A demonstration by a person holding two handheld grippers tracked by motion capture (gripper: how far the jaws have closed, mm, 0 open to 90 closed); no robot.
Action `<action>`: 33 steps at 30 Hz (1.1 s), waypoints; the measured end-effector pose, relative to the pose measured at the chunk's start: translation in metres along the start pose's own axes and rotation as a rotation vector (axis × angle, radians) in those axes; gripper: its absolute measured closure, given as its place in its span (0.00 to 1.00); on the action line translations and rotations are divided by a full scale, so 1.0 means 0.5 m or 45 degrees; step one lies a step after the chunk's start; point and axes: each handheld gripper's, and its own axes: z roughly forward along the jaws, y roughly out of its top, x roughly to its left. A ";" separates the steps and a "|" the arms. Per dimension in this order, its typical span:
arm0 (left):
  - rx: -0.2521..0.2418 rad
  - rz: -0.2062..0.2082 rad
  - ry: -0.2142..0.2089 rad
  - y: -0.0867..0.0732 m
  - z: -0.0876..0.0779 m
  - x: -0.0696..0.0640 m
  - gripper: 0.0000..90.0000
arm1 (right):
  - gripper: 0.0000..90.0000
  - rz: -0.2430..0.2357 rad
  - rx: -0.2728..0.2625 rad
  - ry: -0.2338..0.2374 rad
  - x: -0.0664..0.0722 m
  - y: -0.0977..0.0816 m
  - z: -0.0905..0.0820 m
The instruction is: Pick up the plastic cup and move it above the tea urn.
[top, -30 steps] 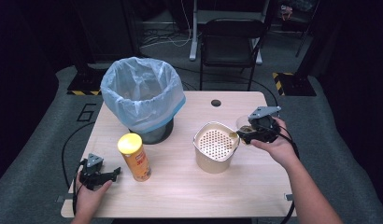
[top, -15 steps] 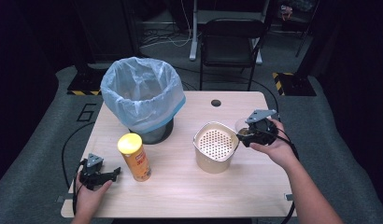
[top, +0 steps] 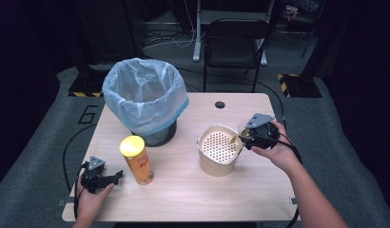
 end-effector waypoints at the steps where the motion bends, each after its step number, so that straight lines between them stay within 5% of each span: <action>1: 0.000 -0.001 0.000 0.000 0.000 0.000 0.16 | 0.39 0.000 0.005 -0.006 0.002 0.000 0.000; 17: -0.001 0.000 0.000 0.000 0.000 0.000 0.16 | 0.40 -0.147 -0.114 -0.058 -0.007 0.004 0.019; 25: -0.019 -0.009 0.004 -0.001 0.003 -0.001 0.16 | 0.40 -0.211 -0.121 -0.080 -0.012 0.007 0.039; 33: -0.019 -0.013 0.001 -0.001 0.003 -0.002 0.17 | 0.40 -0.352 -0.134 -0.143 -0.002 0.024 0.046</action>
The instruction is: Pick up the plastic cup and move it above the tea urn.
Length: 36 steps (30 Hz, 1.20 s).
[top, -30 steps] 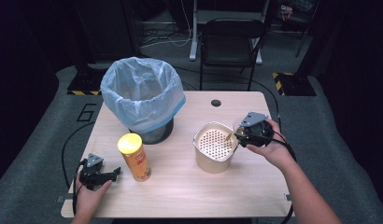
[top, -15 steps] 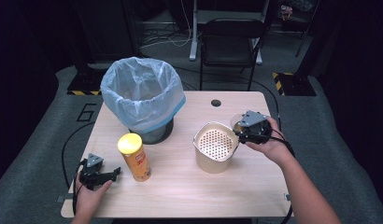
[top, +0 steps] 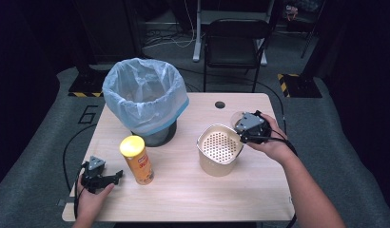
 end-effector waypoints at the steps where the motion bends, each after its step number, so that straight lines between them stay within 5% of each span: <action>1: 0.001 0.004 0.002 0.000 0.000 0.000 0.16 | 0.40 -0.015 -0.002 -0.012 0.002 0.003 0.000; 8: 0.001 0.005 0.003 0.000 0.000 0.000 0.16 | 0.41 -0.160 -0.011 -0.086 0.021 0.024 0.000; 13: -0.001 -0.003 -0.001 0.000 0.000 0.000 0.17 | 0.41 -0.324 0.011 -0.180 0.052 0.036 0.004; 27: 0.000 0.004 0.002 0.000 0.000 0.000 0.17 | 0.44 -0.882 0.128 -0.480 0.120 0.061 0.025; 31: 0.001 0.006 0.002 0.000 0.000 0.001 0.16 | 0.45 -1.056 0.165 -0.533 0.136 0.067 0.027; 36: 0.000 0.003 0.002 0.000 0.000 0.000 0.16 | 0.45 -1.201 0.224 -0.565 0.148 0.068 0.033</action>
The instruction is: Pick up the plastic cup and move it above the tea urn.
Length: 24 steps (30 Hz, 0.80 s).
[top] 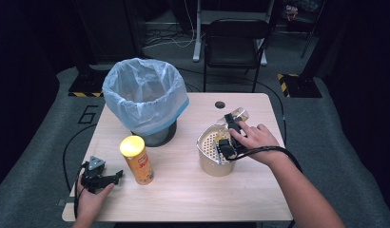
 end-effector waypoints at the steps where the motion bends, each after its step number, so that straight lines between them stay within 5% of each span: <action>1: 0.000 -0.001 0.000 0.000 0.000 0.000 0.16 | 0.45 -0.039 0.012 -0.015 0.002 0.002 0.000; 5: 0.000 -0.001 -0.001 0.000 0.000 0.000 0.16 | 0.45 -0.242 0.030 -0.090 0.014 0.005 -0.001; 7: 0.000 0.001 0.000 0.000 0.000 0.000 0.17 | 0.45 -0.462 0.010 -0.112 0.022 0.013 -0.003; 11: 0.000 0.003 0.001 0.000 0.000 0.000 0.17 | 0.45 -0.390 -0.013 -0.265 0.065 0.012 -0.011; 15: 0.001 0.002 0.001 0.000 0.000 0.000 0.16 | 0.45 -0.583 0.008 -0.288 0.054 0.012 -0.022; 16: 0.002 0.005 0.001 0.000 0.000 0.000 0.16 | 0.45 -0.609 0.004 -0.350 0.053 0.012 -0.023; 22: 0.000 0.000 0.001 0.000 0.000 0.000 0.17 | 0.45 -0.526 0.006 -0.378 0.026 0.010 -0.020; 23: 0.000 0.002 0.001 0.000 0.000 0.000 0.16 | 0.45 -0.543 0.010 -0.358 0.024 0.011 -0.022; 24: 0.001 0.003 0.001 0.000 0.000 0.000 0.17 | 0.45 -0.526 0.016 -0.272 0.021 0.012 -0.022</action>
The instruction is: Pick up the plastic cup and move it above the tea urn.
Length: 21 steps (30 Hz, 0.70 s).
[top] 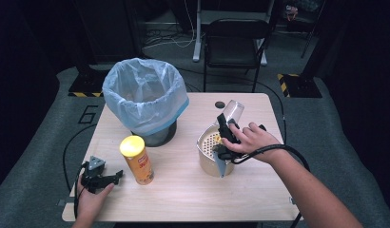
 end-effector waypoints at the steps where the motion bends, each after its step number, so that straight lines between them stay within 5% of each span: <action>1: -0.001 -0.004 -0.001 0.000 0.000 -0.001 0.17 | 0.45 0.033 0.000 0.001 0.002 0.001 -0.001; 21: 0.000 -0.001 0.000 0.000 0.000 0.000 0.16 | 0.45 0.021 0.003 -0.028 -0.014 -0.024 -0.005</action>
